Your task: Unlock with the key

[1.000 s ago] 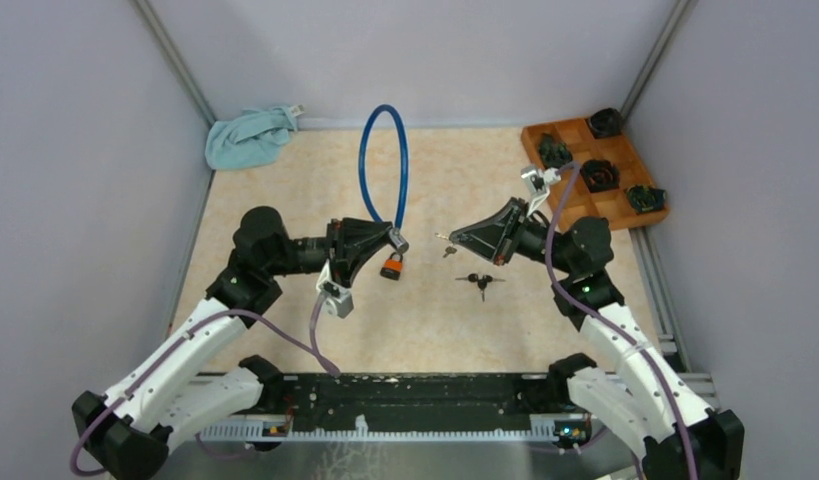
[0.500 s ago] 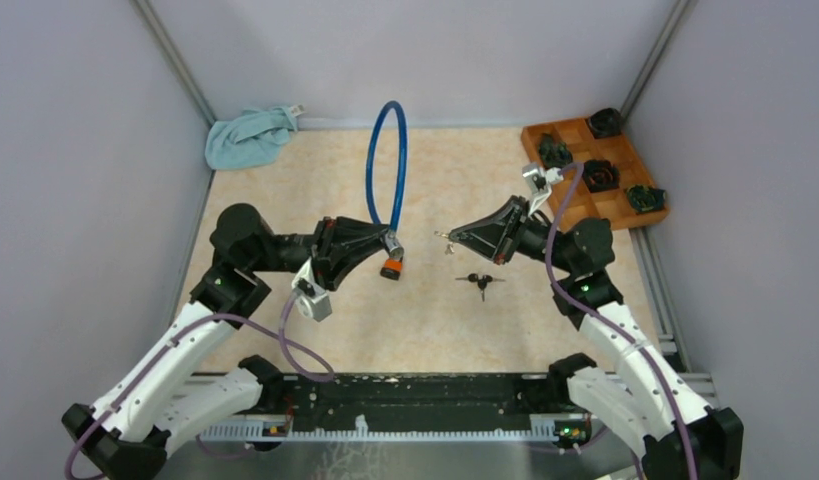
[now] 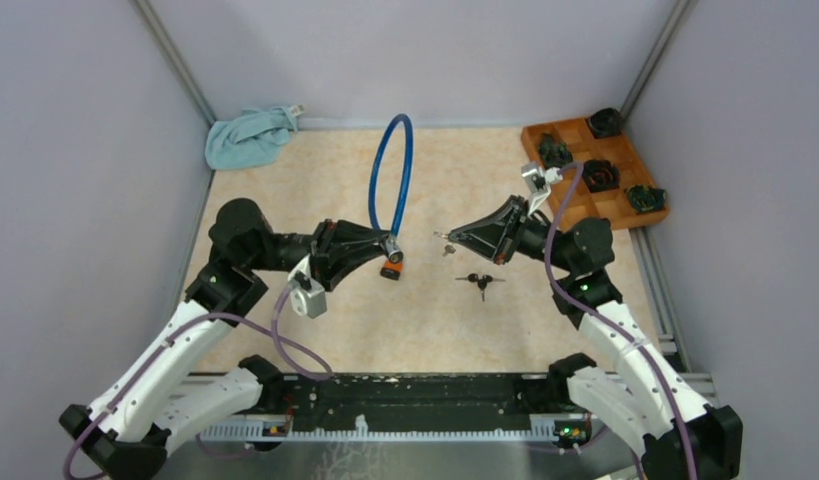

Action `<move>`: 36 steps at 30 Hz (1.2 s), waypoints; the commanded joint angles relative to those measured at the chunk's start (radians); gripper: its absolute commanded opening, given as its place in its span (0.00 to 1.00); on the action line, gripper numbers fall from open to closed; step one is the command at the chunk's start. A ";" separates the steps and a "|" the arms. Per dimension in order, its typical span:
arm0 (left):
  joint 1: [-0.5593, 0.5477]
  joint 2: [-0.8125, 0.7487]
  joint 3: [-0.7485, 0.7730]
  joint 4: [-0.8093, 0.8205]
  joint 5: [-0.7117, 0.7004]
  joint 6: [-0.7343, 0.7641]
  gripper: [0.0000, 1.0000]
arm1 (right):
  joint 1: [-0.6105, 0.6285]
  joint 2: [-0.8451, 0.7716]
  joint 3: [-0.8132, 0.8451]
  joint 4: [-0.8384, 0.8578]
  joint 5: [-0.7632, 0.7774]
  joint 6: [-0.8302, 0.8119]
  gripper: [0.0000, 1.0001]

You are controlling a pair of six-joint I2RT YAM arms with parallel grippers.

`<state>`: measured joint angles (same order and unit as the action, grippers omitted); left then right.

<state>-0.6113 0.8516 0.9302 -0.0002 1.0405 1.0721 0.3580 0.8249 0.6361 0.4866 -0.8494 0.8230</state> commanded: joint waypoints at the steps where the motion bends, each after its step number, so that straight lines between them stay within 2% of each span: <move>1: -0.004 0.029 0.102 -0.138 0.004 -0.027 0.00 | 0.007 -0.004 0.044 0.015 0.001 -0.036 0.00; 8: -0.003 0.209 0.237 -0.550 -0.191 0.001 0.00 | 0.007 -0.007 0.115 -0.202 0.068 -0.188 0.00; 13: -0.001 0.295 0.273 -0.679 -0.319 0.108 0.00 | 0.007 -0.008 0.116 -0.265 0.101 -0.225 0.00; 20: -0.002 0.366 0.331 -0.790 -0.498 0.152 0.00 | 0.007 -0.001 0.112 -0.284 0.124 -0.237 0.00; 23: -0.001 0.403 0.397 -0.923 -0.557 0.189 0.00 | 0.007 0.005 0.114 -0.293 0.125 -0.241 0.00; 25: -0.001 0.418 0.435 -0.997 -0.581 0.195 0.00 | 0.007 0.006 0.111 -0.295 0.125 -0.242 0.00; 29: -0.001 0.411 0.477 -1.150 -0.579 0.204 0.09 | 0.007 0.015 0.112 -0.297 0.125 -0.238 0.00; 32: -0.001 0.415 0.529 -1.391 -0.519 0.306 0.05 | 0.007 0.023 0.118 -0.301 0.128 -0.232 0.00; 36: -0.005 0.417 0.548 -1.414 -0.491 0.208 0.00 | 0.007 0.033 0.125 -0.304 0.144 -0.225 0.00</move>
<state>-0.6109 1.2781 1.4322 -1.2751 0.4995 1.2823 0.3580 0.8528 0.7036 0.1558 -0.7261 0.6022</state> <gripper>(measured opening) 0.259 0.012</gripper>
